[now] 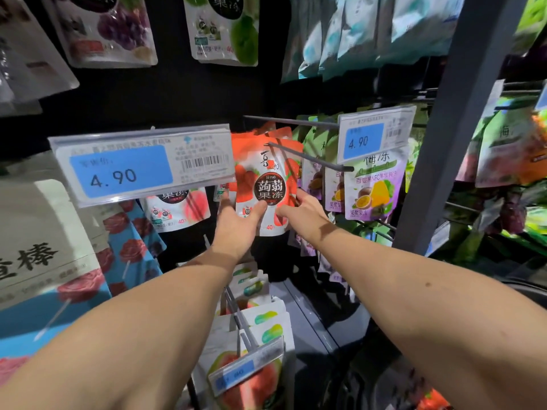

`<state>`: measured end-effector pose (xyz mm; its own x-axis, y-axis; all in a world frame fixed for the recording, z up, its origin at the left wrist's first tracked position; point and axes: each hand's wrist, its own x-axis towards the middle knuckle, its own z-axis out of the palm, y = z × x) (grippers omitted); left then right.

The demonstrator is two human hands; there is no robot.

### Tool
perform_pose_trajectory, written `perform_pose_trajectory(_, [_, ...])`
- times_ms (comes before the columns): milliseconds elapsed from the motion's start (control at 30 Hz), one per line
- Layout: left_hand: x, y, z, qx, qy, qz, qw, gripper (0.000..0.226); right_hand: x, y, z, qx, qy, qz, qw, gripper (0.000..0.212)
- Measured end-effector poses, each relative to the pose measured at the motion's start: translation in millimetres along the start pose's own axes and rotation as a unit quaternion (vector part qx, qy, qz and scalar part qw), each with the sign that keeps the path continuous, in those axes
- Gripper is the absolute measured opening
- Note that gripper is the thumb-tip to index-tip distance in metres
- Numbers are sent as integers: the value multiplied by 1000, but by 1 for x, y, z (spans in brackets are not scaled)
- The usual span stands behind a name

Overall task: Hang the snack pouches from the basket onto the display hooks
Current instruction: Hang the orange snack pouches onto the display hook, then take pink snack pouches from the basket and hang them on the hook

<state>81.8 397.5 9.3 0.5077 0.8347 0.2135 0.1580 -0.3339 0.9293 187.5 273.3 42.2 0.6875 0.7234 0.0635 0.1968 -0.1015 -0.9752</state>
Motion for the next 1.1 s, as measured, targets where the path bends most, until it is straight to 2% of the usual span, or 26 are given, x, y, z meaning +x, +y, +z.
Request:
perform_pose_trajectory(133, [-9,8,6,6,33,-33,999,92,-4,0,4,-60,50,-8,997,40])
perform_pose_trajectory(300, [-42,25,2,38,51,-49,997,82,-35,-9,-1,-191,85,19,978,64])
perform_pose_trajectory(467, [-98,54,-15,105,56,-53,991,73,-98,-19,-12,-165,84,15,983,50])
perform_pose_trajectory(667, [-191,90,-32,95,-34,-70,992,59,-201,-52,-44,-205,87,57,973,51])
perform_pose_trajectory(800, [-262,117,-40,110,-114,-49,986,37,-280,-68,-62,-200,99,78,972,38])
perform_pose_trajectory(867, [-293,132,-44,117,-138,-31,983,10,-323,-78,-70,-221,95,82,967,33])
perform_pose_trajectory(933, [-318,144,-47,126,-173,-19,977,19,-363,-86,-80,-247,85,98,960,15])
perform_pose_trajectory(1000, [-338,157,-50,135,-213,-4,968,14,-400,-95,-93,-259,96,109,955,3])
perform_pose_trajectory(1100, [-368,169,-54,170,-276,31,945,17,-444,-97,-114,-254,110,153,949,29])
